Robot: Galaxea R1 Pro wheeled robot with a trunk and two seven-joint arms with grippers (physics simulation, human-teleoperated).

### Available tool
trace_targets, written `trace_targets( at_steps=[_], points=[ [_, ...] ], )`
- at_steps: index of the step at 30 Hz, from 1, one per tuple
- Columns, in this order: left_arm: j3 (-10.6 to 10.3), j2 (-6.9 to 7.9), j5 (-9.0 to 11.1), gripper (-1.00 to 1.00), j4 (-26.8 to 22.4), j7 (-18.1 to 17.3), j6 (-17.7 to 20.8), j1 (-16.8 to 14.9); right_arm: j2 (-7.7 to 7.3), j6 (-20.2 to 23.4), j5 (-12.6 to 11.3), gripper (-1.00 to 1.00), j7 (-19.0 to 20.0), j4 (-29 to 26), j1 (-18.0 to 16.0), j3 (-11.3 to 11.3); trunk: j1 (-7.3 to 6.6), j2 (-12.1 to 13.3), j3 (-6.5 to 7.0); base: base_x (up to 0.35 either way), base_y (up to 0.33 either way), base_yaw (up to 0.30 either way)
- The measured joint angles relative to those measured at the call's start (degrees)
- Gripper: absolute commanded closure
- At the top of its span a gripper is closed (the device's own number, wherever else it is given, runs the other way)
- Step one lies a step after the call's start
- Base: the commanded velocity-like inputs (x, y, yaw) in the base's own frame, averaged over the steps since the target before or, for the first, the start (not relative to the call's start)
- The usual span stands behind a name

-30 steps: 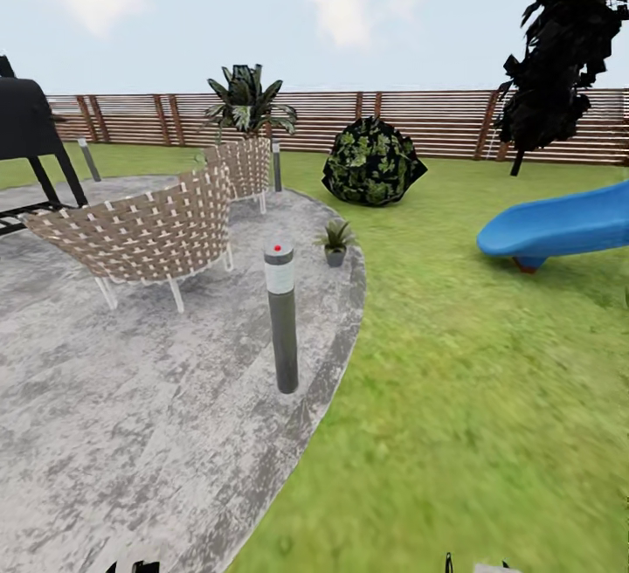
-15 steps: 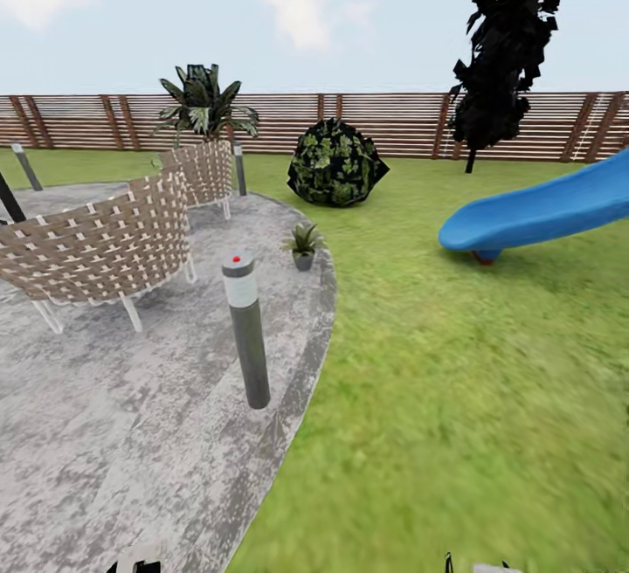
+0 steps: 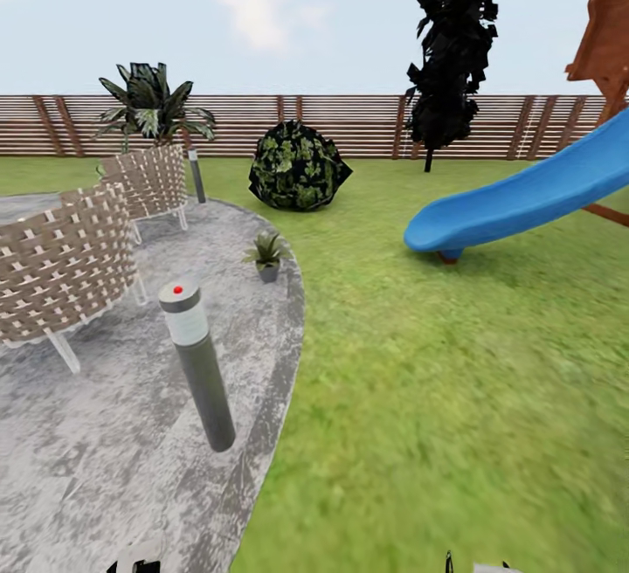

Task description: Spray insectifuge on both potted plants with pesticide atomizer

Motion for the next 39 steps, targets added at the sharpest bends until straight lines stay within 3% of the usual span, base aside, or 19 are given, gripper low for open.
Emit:
trace_targets(
  at_steps=[13,26,39],
  points=[
    [0.0,0.01,0.0,1.0,0.0,0.0,0.0,0.0,0.0,0.0,0.0,-1.0,0.0,0.0,0.0,0.0,0.0,0.0,0.25,0.334,0.0,-0.257],
    [0.0,0.0,0.0,1.0,0.1,0.0,0.0,0.0,0.0,0.0,0.0,-1.0,0.0,0.0,0.0,0.0,0.03,0.0,0.51,0.052,0.0,-0.257],
    [0.0,0.0,0.0,1.0,0.1,0.1,0.0,0.0,0.0,0.0,0.0,-1.0,0.0,0.0,0.0,0.0,0.0,0.0,0.75,0.308,0.0,-0.237]
  ],
)
